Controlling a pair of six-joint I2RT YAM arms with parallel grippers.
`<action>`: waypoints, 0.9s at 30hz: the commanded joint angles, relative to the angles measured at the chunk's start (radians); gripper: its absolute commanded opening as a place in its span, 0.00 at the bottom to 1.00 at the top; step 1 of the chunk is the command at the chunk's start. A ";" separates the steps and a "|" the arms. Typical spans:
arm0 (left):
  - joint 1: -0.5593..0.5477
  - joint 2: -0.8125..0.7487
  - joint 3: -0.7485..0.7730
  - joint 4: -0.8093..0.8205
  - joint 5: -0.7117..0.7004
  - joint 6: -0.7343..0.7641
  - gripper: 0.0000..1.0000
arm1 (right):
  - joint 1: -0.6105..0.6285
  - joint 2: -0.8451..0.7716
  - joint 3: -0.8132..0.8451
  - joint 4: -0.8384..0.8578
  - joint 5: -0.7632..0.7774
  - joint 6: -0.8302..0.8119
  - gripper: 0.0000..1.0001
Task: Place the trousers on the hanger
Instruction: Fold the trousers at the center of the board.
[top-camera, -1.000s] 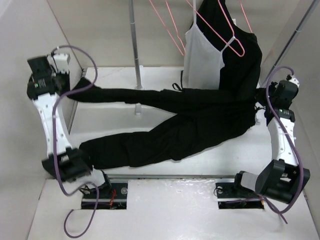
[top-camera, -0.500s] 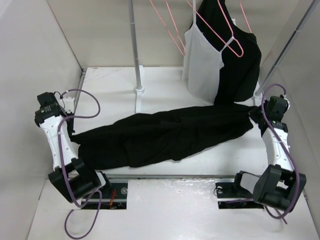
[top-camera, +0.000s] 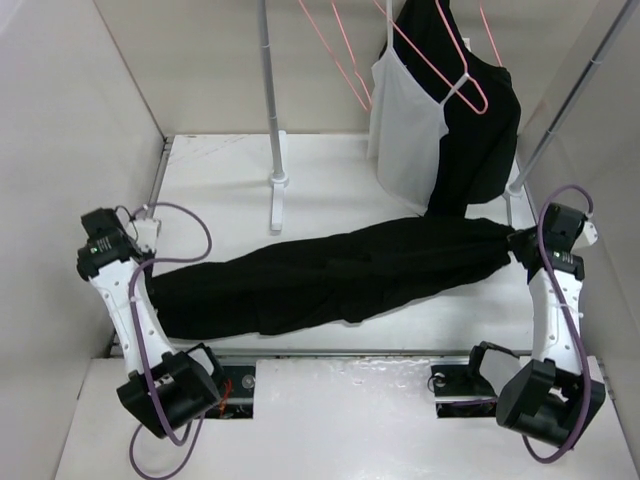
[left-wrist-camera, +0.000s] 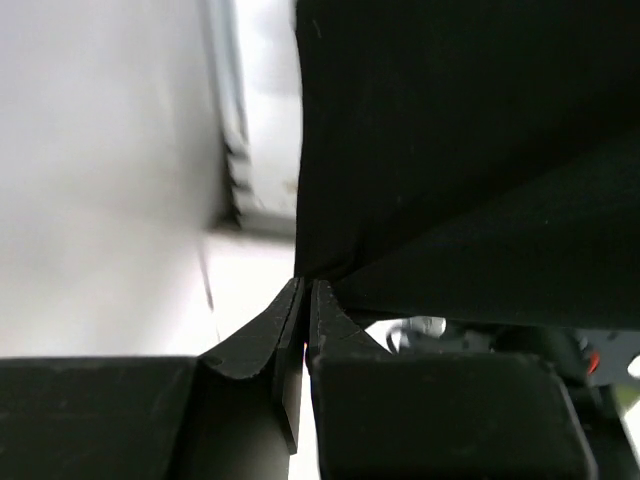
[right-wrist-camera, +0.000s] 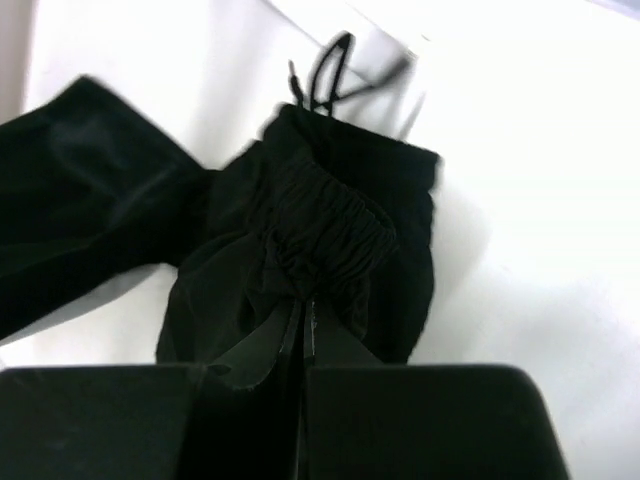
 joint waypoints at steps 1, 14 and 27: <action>0.019 -0.052 -0.107 -0.013 -0.111 0.081 0.00 | -0.018 -0.043 -0.034 -0.042 0.096 0.078 0.01; 0.019 -0.065 -0.298 -0.016 -0.217 0.053 0.86 | -0.029 0.028 -0.077 0.055 -0.045 -0.018 1.00; -0.184 0.114 -0.111 0.017 -0.005 -0.125 0.77 | 0.474 -0.092 -0.072 0.042 0.153 -0.014 0.77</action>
